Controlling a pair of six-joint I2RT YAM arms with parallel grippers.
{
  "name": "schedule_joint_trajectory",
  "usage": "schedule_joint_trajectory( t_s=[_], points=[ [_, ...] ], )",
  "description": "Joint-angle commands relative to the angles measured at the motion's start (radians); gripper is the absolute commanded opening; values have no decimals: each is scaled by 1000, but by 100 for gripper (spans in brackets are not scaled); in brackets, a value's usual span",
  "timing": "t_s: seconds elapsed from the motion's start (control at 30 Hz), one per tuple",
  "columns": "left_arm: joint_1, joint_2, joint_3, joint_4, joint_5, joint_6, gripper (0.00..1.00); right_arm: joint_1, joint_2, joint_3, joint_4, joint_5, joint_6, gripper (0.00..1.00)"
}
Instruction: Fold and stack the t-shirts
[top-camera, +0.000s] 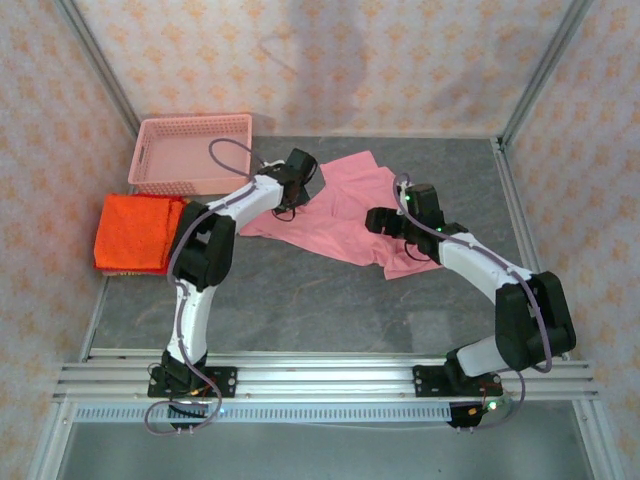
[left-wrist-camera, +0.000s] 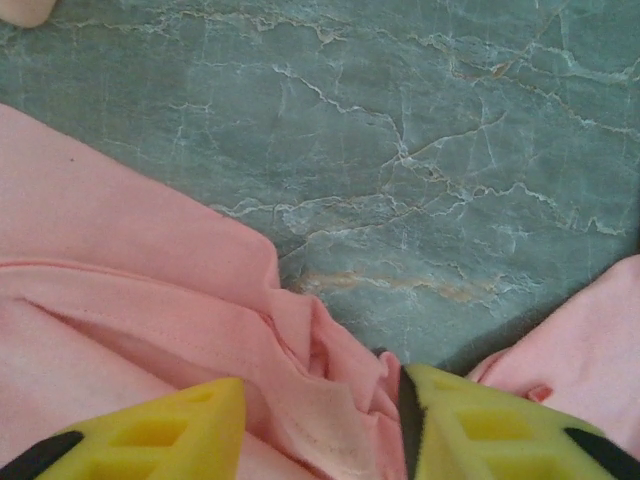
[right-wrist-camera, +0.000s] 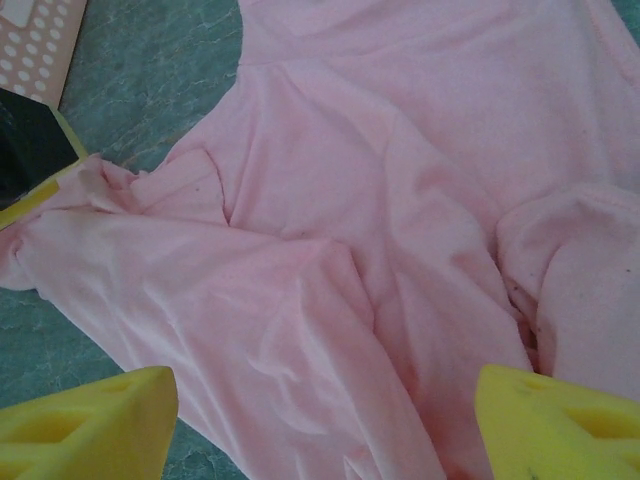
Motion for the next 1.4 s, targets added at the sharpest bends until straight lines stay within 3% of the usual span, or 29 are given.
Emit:
schedule_joint_trajectory(
  t_s=[0.0, 0.27, 0.33, 0.4, 0.5, 0.97, 1.07, 1.17, 1.37],
  points=[
    [4, 25, 63, -70, -10, -28, 35, 4, -12, 3, 8, 28, 7, 78],
    [4, 58, 94, -87, 29, -45, 19, 4, -36, 0, -12, 64, -10, 78],
    [5, 53, 88, -91, 32, -52, 22, 4, -40, 1, -18, 73, -13, 78],
    [4, 49, 82, -101, 24, -64, 31, 3, -41, 1, -16, 75, -13, 78],
    [6, 53, 77, -108, 17, -72, 32, 4, -39, 3, -12, 72, -10, 78],
    [15, 80, 83, -114, 42, -80, 23, 2, -40, 9, -21, 84, -15, 78],
    [16, 78, 77, -113, 43, -80, 15, -1, -40, 10, -21, 87, -13, 78],
    [19, 76, 74, -115, 44, -77, 0, -3, -41, 9, -20, 89, -10, 78],
    [22, -6, 26, -106, 30, -71, 0, -9, -36, 17, -20, 98, -4, 78]
  ],
)
